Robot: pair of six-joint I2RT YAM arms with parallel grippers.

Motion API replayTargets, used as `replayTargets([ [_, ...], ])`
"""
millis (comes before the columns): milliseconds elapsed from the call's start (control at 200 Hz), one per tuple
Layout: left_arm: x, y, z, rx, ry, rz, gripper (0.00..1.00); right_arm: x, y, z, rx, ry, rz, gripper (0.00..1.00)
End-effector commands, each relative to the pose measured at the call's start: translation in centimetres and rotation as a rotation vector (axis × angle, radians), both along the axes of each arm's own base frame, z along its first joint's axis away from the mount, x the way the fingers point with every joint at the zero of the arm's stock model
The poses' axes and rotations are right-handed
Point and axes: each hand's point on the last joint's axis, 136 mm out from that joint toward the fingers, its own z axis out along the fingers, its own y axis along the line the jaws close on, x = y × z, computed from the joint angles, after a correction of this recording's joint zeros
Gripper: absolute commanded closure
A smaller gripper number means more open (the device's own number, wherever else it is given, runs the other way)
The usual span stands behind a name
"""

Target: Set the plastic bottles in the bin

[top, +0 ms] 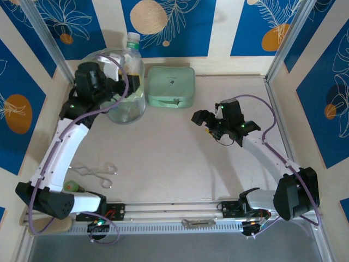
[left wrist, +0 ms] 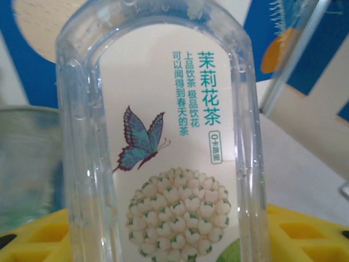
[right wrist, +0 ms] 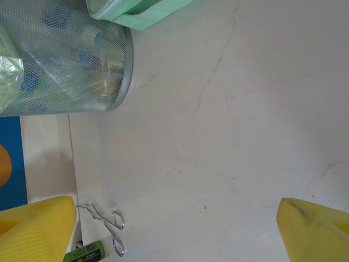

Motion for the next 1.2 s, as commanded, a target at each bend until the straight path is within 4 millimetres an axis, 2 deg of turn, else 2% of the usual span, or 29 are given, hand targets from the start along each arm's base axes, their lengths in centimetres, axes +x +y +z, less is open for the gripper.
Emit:
replayTargets([
  [0, 1.5, 3.3, -1.1, 0.097, 0.048, 0.074, 0.52, -0.1, -0.5, -0.3, -0.021, -0.008, -0.001, 0.05],
  [160, 4.2, 6.1, -1.8, 0.081, 0.102, 0.136, 0.52, -0.2, -0.9, -0.2, -0.026, -0.010, -0.006, 0.05],
  [380, 7.5, 9.2, -5.6, 0.088, 0.278, 0.214, 0.52, -0.5, -1.4, 0.1, -0.040, -0.018, -0.020, 0.05],
  [585, 8.9, 11.7, -7.9, 0.192, 0.386, 0.316, 0.51, -0.8, -1.8, 0.0, -0.046, -0.016, -0.032, 0.05],
  [700, 9.3, 11.6, -8.9, 0.194, 0.429, 0.307, 0.49, -0.9, -1.9, 0.0, -0.048, -0.018, -0.033, 0.05],
  [835, 9.4, 11.4, -9.8, 0.186, 0.480, 0.296, 0.39, -1.0, -2.1, 0.1, -0.051, -0.021, -0.037, 0.05],
  [910, 9.3, 11.4, -9.7, 0.184, 0.480, 0.301, 0.29, -1.1, -2.2, 0.0, -0.057, -0.023, -0.040, 0.05],
  [1000, 9.1, 11.6, -8.9, 0.180, 0.461, 0.314, 0.19, -1.2, -2.4, 0.1, -0.057, -0.025, -0.045, 0.05],
  [1130, 8.3, 11.8, -7.0, 0.164, 0.417, 0.328, 0.00, -1.1, -2.4, 0.1, -0.056, -0.026, -0.046, 0.05],
  [1191, 7.9, 11.8, -6.1, 0.154, 0.396, 0.335, 0.00, -1.1, -2.3, 0.1, -0.054, -0.028, -0.045, 0.05],
])
